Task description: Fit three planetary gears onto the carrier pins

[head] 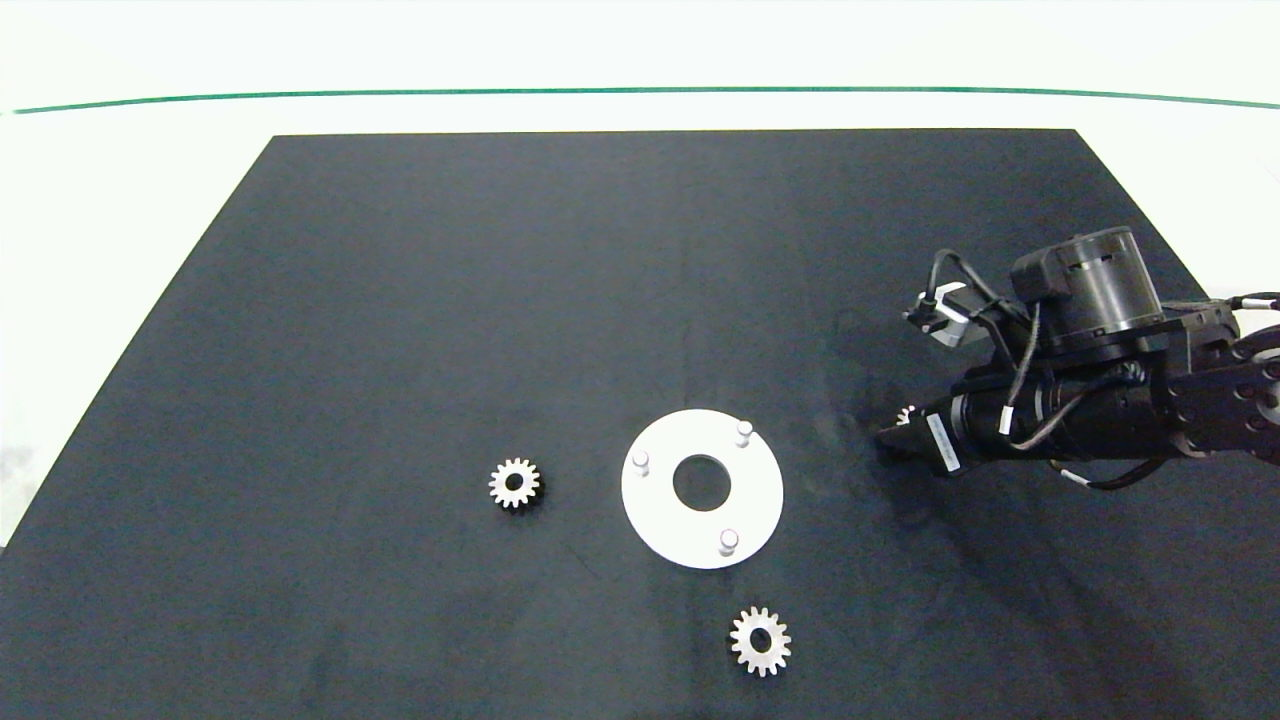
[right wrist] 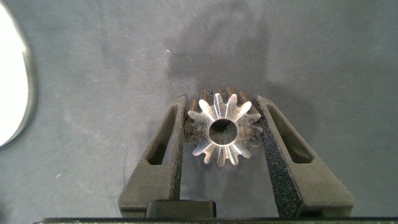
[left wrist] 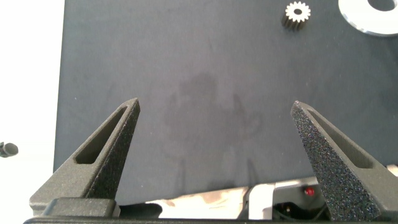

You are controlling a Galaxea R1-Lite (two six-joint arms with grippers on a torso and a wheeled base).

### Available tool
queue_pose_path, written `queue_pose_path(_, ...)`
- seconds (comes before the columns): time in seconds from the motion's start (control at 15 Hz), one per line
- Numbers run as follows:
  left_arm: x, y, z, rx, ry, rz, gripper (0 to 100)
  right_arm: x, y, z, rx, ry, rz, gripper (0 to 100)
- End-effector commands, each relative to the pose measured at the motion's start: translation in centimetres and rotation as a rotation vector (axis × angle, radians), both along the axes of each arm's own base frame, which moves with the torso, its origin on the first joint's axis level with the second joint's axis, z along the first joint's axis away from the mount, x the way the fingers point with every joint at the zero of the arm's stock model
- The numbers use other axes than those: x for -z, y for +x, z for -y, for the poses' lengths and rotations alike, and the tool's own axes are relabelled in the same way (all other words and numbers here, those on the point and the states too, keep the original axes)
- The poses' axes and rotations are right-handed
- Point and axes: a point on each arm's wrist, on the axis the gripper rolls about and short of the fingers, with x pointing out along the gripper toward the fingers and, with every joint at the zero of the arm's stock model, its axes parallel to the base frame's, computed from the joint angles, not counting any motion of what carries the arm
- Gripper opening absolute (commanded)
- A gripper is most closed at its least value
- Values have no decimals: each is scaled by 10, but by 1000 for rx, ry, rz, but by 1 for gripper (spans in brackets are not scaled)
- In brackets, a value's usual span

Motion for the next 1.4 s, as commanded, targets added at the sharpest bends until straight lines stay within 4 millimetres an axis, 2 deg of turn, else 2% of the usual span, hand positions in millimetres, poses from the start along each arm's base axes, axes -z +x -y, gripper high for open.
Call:
queue_pose_path(0.07,0,0,0,0,1,-5,100,-41,-34,-20,-82,16,128,16)
queue_pose_path(0.13,0,-1,0,0,1,-4,100,-48,-41,-26,-99,13,143,16)
queue_pose_path(0.2,0,-1,0,0,1,-2,100,-66,-62,-44,-159,-8,150,16)
queue_pose_path(0.33,-1,-1,0,0,1,1,100,-75,-74,-64,-196,-35,162,16)
queue_pose_path(0.47,-3,-3,0,0,1,11,100,-69,-65,-82,-202,-58,152,16)
queue_pose_path(0.67,-4,-3,0,0,1,15,100,-56,-55,-99,-206,-73,118,16)
queue_pose_path(1.2,-4,-4,0,0,1,18,100,-36,-35,-129,-234,-99,79,16)
queue_pose_path(1.4,-4,-3,0,2,1,16,100,-29,-29,-134,-236,-109,63,16)
